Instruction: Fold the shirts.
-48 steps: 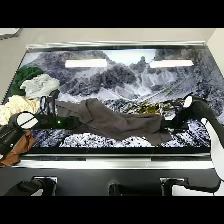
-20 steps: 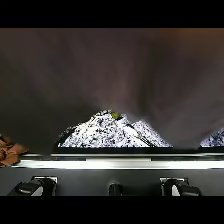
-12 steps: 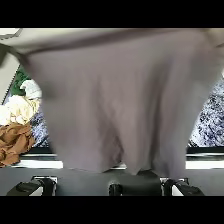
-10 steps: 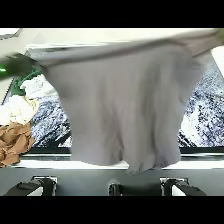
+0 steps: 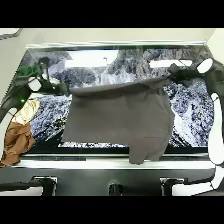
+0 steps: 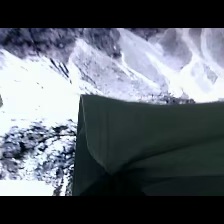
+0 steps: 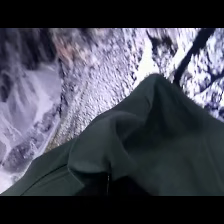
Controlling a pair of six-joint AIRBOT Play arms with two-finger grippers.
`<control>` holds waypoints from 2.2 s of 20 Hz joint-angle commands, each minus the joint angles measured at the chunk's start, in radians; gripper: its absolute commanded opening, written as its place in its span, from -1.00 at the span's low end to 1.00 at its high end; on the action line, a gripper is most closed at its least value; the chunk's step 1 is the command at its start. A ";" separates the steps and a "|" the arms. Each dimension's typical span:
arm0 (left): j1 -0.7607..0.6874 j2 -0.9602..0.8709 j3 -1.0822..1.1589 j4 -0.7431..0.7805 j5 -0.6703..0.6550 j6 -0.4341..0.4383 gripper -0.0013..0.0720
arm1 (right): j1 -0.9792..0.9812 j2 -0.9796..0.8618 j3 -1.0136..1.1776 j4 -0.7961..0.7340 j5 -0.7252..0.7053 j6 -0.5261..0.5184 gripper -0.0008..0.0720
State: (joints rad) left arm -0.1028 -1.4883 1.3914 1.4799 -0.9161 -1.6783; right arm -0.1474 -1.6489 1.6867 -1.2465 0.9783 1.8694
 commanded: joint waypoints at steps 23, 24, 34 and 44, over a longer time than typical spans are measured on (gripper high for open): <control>0.417 0.216 -0.721 -0.493 -0.285 0.363 0.47 | -0.174 0.340 -0.471 -0.109 0.691 -0.279 0.56; 0.405 0.204 -0.721 -0.497 -0.274 0.362 0.47 | -0.174 0.339 -0.477 -0.124 0.689 -0.279 0.56; 0.380 0.166 -0.719 -0.497 -0.213 0.326 -0.88 | -0.173 0.356 -0.723 -0.124 0.559 -0.256 0.56; 0.380 0.182 -0.718 -0.497 -0.230 0.336 -0.88 | -0.174 0.348 -0.875 -0.091 0.234 -0.251 0.30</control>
State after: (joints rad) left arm 0.2760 -1.3094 0.6727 0.9817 -1.1355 -1.3453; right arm -0.3210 -1.2957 0.8425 -1.3510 1.3163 1.6043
